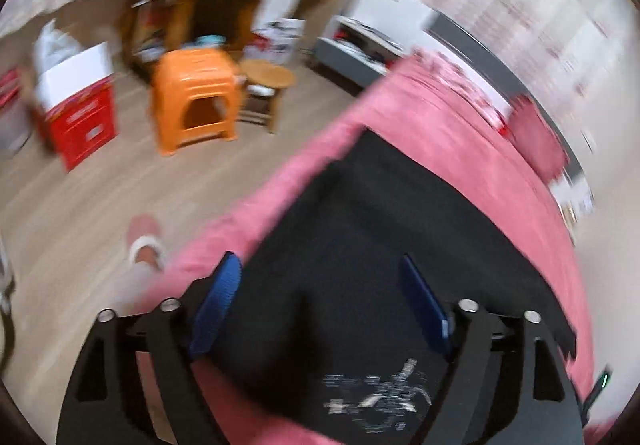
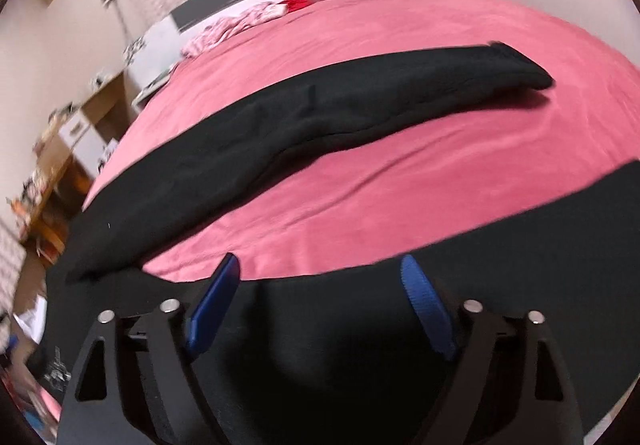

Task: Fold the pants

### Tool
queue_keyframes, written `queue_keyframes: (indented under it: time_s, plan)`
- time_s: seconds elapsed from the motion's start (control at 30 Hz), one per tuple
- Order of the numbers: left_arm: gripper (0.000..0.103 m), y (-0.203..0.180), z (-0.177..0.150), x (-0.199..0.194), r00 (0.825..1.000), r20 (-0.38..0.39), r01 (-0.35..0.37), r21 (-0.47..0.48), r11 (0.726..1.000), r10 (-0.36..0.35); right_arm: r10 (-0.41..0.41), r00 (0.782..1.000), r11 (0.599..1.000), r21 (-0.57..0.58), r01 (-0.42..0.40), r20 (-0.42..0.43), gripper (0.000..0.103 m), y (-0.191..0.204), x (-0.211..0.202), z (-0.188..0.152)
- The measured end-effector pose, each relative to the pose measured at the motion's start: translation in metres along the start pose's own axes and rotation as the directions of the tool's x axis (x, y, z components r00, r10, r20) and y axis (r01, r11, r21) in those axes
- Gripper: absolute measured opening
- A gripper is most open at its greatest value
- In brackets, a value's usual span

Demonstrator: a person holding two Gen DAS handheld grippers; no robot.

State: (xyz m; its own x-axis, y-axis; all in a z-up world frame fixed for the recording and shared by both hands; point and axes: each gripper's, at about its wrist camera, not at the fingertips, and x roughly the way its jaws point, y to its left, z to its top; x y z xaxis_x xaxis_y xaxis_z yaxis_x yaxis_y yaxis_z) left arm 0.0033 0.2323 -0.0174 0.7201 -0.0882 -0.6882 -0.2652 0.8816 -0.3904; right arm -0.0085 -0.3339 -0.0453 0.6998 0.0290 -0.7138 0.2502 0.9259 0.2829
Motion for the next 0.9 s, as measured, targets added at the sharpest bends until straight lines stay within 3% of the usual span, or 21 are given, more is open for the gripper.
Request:
queue_keyframes:
  time_s: [0.13,0.27,0.33,0.5,0.57,0.7,0.9]
  plan:
    - [0.089,-0.057,-0.014,0.036,0.995,-0.059,0.085,0.177,0.980,-0.076,-0.037,0.999,0.995,-0.093,0.040,0.034,0.096,0.013,0.004,-0.005]
    - [0.089,-0.099,-0.031,0.073,0.982,-0.127,0.167,0.272,0.948,-0.137,-0.058,0.998,0.991,-0.118,0.060,0.021,0.098,0.014,0.010,-0.018]
    - [0.089,-0.112,-0.037,0.091,0.981,-0.137,0.173,0.307,0.936,-0.136,-0.066,0.998,0.990,-0.122,0.067,0.016,0.101,0.014,0.012,-0.024]
    - [0.092,-0.113,-0.052,0.133,0.984,-0.167,0.120,0.346,0.931,-0.065,-0.090,0.996,0.984,-0.152,0.089,-0.001,0.101,0.021,0.021,-0.028]
    - [0.099,-0.116,-0.063,0.133,0.986,-0.143,0.135,0.379,0.916,-0.086,-0.077,0.997,0.987,-0.142,0.076,-0.003,0.101,0.018,0.021,-0.027]
    - [0.099,-0.125,-0.066,0.136,0.990,-0.139,0.086,0.437,0.896,-0.027,-0.073,0.997,0.988,-0.139,0.072,-0.002,0.101,0.018,0.021,-0.027]
    - [0.099,-0.114,-0.057,0.133,0.981,-0.171,0.147,0.377,0.915,-0.088,-0.073,0.997,0.988,-0.140,0.072,0.000,0.101,0.019,0.022,-0.027]
